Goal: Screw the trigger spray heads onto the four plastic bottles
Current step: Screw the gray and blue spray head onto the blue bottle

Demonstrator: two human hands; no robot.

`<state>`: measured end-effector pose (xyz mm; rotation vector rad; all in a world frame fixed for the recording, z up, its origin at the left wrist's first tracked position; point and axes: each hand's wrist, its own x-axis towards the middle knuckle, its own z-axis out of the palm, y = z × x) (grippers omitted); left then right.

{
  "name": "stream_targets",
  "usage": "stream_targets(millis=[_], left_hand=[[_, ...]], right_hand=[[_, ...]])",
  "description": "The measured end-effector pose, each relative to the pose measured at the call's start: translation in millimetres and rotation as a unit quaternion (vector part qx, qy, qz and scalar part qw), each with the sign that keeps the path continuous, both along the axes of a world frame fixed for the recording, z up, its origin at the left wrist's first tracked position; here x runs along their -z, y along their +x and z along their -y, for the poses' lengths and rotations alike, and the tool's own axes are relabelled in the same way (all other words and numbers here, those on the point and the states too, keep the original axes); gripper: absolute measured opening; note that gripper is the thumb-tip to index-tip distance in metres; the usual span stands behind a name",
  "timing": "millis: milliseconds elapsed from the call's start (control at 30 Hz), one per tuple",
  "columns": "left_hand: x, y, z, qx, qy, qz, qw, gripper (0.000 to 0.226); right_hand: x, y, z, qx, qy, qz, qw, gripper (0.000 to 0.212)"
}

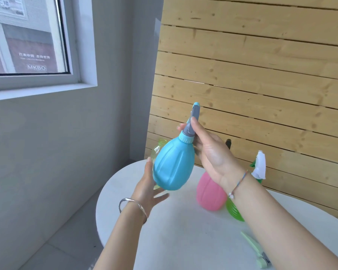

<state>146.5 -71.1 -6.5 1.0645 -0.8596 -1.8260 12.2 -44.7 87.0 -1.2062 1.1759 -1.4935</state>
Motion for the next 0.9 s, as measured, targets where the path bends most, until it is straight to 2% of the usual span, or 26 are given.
stream_targets(millis=[67, 167, 333, 533, 900], left_hand=[[5.0, 1.0, 2.8, -0.098, -0.045, 0.124, 0.986, 0.065], [8.0, 5.9, 3.6, -0.153, -0.122, 0.187, 0.963, 0.057], [9.4, 9.5, 6.8, -0.140, -0.134, 0.199, 0.961, 0.045], [12.5, 10.6, 12.3, -0.150, -0.138, 0.196, 0.959, 0.039], [15.3, 10.6, 14.5, -0.148, -0.142, 0.189, 0.960, 0.036]], right_hand=[[7.0, -2.0, 7.6, 0.030, 0.014, -0.002, 0.999, 0.036], [24.7, -6.1, 18.0, 0.080, 0.040, -0.007, 0.996, 0.032], [51.6, -12.9, 31.2, 0.099, 0.055, 0.001, 0.994, 0.030], [72.0, -24.3, 42.9, 0.113, 0.083, -0.043, 0.989, 0.034], [78.3, -29.0, 49.2, 0.125, 0.084, -0.053, 0.987, 0.030]])
